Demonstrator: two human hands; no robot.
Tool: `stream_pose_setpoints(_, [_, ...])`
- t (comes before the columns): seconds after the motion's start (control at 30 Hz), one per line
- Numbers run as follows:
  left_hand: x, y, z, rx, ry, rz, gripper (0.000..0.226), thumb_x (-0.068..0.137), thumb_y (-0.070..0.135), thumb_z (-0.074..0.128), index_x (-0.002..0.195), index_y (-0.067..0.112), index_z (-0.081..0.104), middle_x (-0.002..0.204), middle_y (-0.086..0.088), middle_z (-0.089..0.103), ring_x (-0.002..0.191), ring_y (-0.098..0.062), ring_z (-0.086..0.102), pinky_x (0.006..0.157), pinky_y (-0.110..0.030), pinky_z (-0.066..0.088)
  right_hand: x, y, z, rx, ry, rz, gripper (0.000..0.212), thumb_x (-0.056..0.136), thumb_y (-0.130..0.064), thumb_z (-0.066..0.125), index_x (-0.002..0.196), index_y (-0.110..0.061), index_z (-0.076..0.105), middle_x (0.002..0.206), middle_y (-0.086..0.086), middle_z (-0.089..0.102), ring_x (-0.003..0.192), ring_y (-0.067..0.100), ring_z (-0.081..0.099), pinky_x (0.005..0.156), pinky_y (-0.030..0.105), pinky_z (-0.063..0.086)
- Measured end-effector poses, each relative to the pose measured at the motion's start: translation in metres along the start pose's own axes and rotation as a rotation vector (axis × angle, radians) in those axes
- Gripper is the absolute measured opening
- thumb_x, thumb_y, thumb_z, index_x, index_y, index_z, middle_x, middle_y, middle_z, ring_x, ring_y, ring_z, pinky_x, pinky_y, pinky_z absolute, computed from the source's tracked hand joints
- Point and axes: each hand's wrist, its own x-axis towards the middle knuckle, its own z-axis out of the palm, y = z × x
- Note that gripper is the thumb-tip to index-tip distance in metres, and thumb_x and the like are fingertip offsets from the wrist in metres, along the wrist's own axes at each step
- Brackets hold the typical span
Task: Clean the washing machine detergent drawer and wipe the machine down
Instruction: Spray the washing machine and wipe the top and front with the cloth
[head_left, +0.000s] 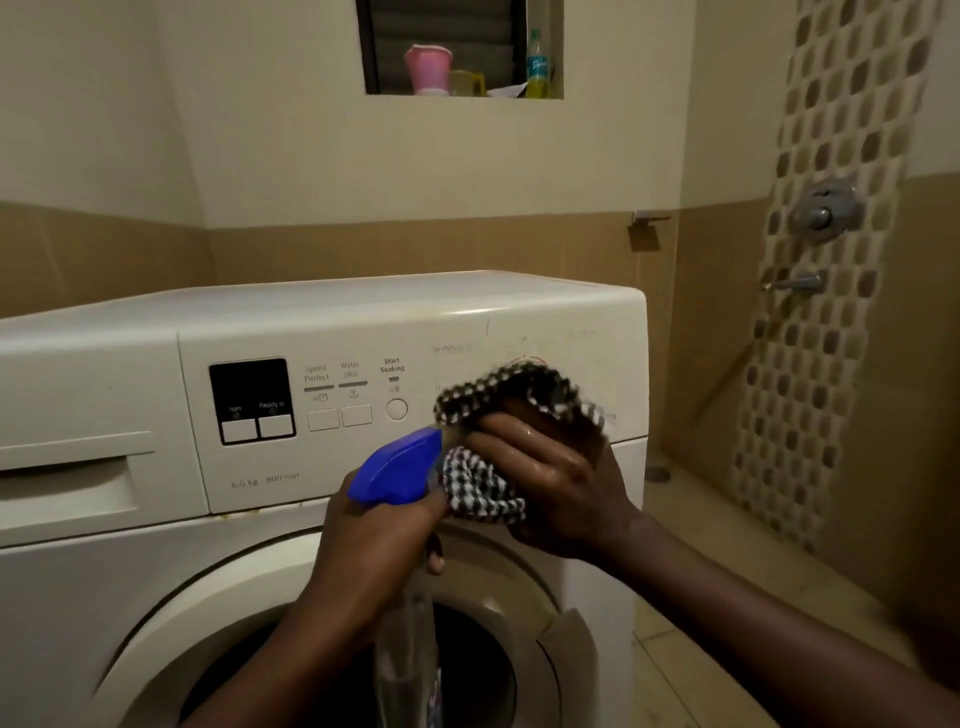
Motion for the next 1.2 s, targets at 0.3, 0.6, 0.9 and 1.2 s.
stream_pose_setpoints(0.3, [-0.001,-0.008,-0.009,-0.047,-0.070,0.011,0.025,0.081,0.027,0.074,0.085,0.004,0.066,0.055,-0.022,0.062,0.054,-0.027,0.059,0.063,-0.034,0.049,0.028,0.002,-0.006,0.127,0.052,0.392,0.048,0.073,-0.024,0.074,0.118,-0.008,0.065,0.124,0.009,0.062,0.122,0.025,0.053,0.097,0.037,0.047])
stream_pose_setpoints(0.6, [0.000,-0.013,-0.031,-0.058,-0.119,-0.042,0.029,0.083,0.026,0.072,0.095,0.000,0.065,0.051,-0.010,0.059,0.036,-0.009,0.057,0.038,-0.014,0.046,0.031,-0.008,-0.016,0.268,0.308,1.028,0.038,0.083,-0.049,0.056,0.101,-0.017,0.062,0.092,-0.002,0.063,0.084,0.014,0.060,0.064,0.020,0.041])
stream_pose_setpoints(0.9, [0.000,-0.016,-0.037,-0.098,-0.144,-0.022,0.027,0.083,0.026,0.073,0.091,0.001,0.066,0.053,-0.013,0.059,0.051,-0.022,0.056,0.067,-0.037,0.050,0.066,-0.009,-0.014,0.097,0.059,0.558,0.035,0.080,-0.039,0.061,0.103,-0.012,0.062,0.103,0.004,0.063,0.097,0.020,0.054,0.080,0.031,0.045])
stream_pose_setpoints(1.2, [0.000,-0.014,-0.034,-0.072,-0.120,0.017,0.026,0.082,0.024,0.073,0.088,-0.001,0.068,0.053,-0.014,0.057,0.041,-0.017,0.056,0.064,-0.031,0.048,-0.014,-0.015,0.004,-0.002,0.014,0.243,0.025,0.082,-0.028,0.067,0.094,-0.006,0.064,0.100,0.006,0.060,0.103,0.028,0.052,0.081,0.038,0.048])
